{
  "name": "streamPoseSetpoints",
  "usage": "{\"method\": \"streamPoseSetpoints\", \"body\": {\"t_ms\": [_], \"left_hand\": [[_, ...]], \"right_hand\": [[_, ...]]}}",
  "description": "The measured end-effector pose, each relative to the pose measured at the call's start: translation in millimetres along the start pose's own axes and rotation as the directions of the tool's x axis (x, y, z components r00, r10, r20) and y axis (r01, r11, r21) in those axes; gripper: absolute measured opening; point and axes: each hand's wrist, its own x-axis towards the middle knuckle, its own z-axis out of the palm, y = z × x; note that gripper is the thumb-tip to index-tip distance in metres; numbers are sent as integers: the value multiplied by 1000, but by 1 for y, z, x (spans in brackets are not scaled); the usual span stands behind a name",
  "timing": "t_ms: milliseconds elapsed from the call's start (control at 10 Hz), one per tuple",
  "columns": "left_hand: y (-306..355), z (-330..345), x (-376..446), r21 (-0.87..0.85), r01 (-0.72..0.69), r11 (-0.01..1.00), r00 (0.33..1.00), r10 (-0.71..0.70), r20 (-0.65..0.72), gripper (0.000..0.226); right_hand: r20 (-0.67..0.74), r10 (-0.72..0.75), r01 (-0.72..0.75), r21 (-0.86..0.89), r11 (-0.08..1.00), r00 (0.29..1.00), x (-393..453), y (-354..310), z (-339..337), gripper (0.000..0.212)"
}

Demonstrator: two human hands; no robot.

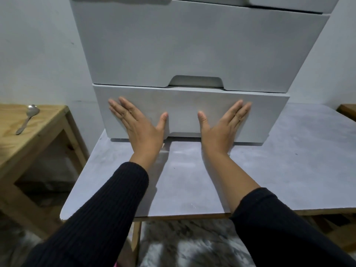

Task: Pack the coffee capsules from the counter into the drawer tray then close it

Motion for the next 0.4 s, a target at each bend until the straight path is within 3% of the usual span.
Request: {"method": "streamPoseSetpoints", "body": {"t_ms": [300, 400], "left_hand": [[0, -11, 5, 61, 13, 998, 997, -18, 80, 92], [8, -33, -16, 44, 35, 998, 982, -43, 184, 83]], "right_hand": [[101, 22, -15, -65, 998, 995, 13, -4, -13, 98], [248, 83, -68, -66, 995, 965, 10, -5, -40, 81]]}}
